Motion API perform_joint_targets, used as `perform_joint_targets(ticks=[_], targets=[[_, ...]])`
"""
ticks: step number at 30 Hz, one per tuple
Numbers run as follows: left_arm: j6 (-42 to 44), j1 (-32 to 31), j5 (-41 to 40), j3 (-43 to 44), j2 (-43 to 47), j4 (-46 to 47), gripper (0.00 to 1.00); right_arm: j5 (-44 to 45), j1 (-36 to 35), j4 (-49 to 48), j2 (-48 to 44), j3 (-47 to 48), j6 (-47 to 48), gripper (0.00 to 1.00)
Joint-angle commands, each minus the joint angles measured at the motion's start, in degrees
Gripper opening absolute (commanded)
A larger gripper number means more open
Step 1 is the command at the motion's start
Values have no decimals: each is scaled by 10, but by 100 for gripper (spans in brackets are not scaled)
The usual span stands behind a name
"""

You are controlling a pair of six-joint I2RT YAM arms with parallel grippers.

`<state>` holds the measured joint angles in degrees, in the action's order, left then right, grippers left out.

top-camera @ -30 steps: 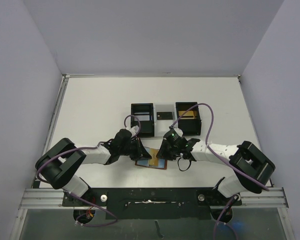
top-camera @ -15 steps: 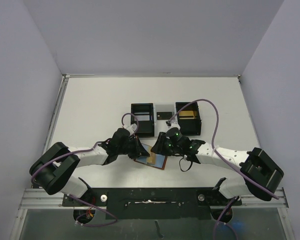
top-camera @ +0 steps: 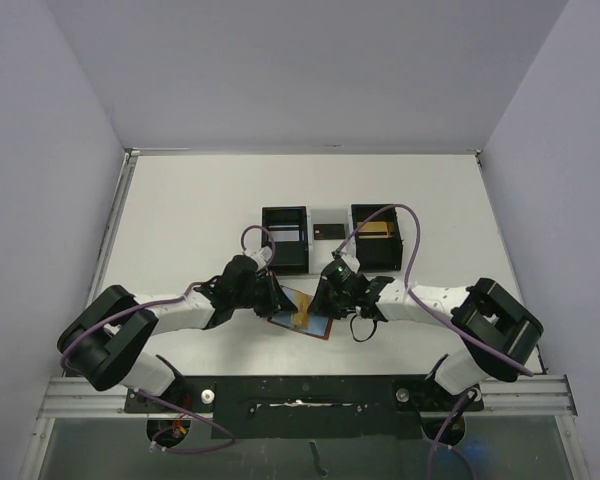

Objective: Take the credit cards out of the card holder

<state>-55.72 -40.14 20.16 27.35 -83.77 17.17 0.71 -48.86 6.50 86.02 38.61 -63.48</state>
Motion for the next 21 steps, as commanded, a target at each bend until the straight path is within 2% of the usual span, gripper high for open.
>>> perform_joint_targets(ticks=[1, 5, 10, 13, 18, 21], targets=[[22, 6, 8, 3, 31, -4, 0, 52, -4, 74, 13, 14, 8, 22], [36, 6, 0, 10, 55, -36, 0, 54, -4, 71, 3, 16, 15, 23], [93, 10, -46, 3, 138, -75, 0, 2, -3, -33, -48, -2, 55, 40], [109, 22, -61, -12, 195, -89, 0, -7, 1, -88, -99, -21, 64, 59], [138, 43, -55, -18, 253, -111, 0, 31, 13, -131, -165, -58, 76, 68], [135, 51, -41, -22, 278, -98, 0, 66, 16, -206, -214, -111, 81, 72]])
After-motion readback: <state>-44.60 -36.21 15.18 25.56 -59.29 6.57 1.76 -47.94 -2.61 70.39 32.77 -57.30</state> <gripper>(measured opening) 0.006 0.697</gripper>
